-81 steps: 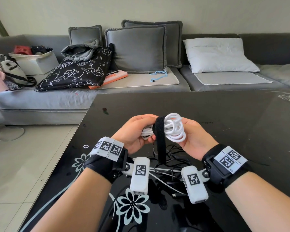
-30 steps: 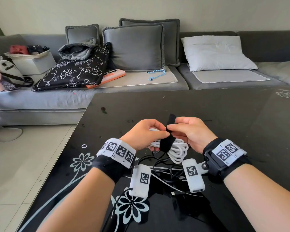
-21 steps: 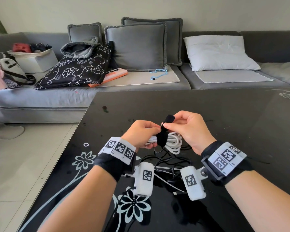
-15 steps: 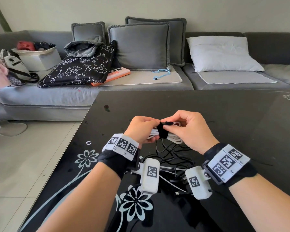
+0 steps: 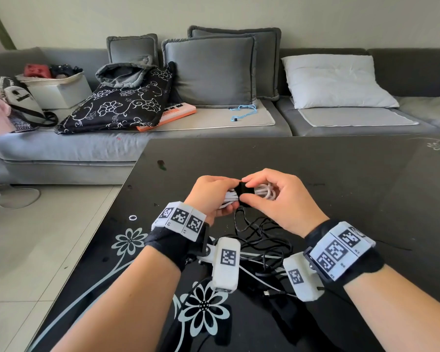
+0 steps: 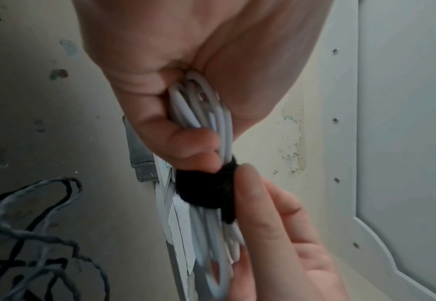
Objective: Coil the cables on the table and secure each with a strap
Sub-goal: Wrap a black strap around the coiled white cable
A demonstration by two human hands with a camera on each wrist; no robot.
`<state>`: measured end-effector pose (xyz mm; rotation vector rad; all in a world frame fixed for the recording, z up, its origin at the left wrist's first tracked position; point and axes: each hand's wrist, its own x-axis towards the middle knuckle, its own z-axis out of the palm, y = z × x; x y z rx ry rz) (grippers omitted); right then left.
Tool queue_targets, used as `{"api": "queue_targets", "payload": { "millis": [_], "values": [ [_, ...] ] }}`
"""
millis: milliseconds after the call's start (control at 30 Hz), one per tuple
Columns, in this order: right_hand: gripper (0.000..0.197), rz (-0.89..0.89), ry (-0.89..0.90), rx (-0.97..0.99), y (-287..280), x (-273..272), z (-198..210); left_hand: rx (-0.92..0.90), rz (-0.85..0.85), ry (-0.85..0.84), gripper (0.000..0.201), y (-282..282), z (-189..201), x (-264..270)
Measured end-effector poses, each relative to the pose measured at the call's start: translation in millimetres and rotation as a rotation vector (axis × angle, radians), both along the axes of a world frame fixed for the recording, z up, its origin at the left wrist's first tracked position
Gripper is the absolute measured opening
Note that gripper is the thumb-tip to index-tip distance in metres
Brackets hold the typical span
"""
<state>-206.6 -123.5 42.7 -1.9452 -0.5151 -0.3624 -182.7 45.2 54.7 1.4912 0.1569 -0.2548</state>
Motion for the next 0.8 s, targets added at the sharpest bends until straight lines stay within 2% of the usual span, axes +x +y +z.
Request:
{"api": "queue_targets", "payload": {
  "millis": [100, 200, 300, 433, 567, 667, 800],
  "values": [
    [0.025, 0.002, 0.028, -0.025, -3, 0, 1, -0.02, -0.032, 0.037, 0.02, 1, 1, 0],
    [0.028, 0.037, 0.126, 0.072, -1, -2, 4, -0.058, -0.065, 0.028, 0.021, 1, 2, -1],
    [0.028, 0.022, 0.123, 0.098, 3, -2, 6, -0.096, -0.104, 0.009, 0.026, 0, 4, -3],
    [0.034, 0.027, 0.129, 0.15, -1, 1, 8, -0.026, -0.172, -0.094, 0.034, 0, 7, -4],
    [0.051, 0.04, 0.145, 0.096, -8, 2, 9, -0.049, -0.153, -0.094, 0.041, 3, 6, -2],
    [0.059, 0.075, 0.218, 0.064, -14, 0, 12, -0.1, -0.13, -0.056, 0.028, 8, 3, 1],
    [0.046, 0.041, 0.27, 0.132, -13, -2, 13, -0.076, -0.145, -0.042, 0.015, 7, -2, 1]
  ]
}}
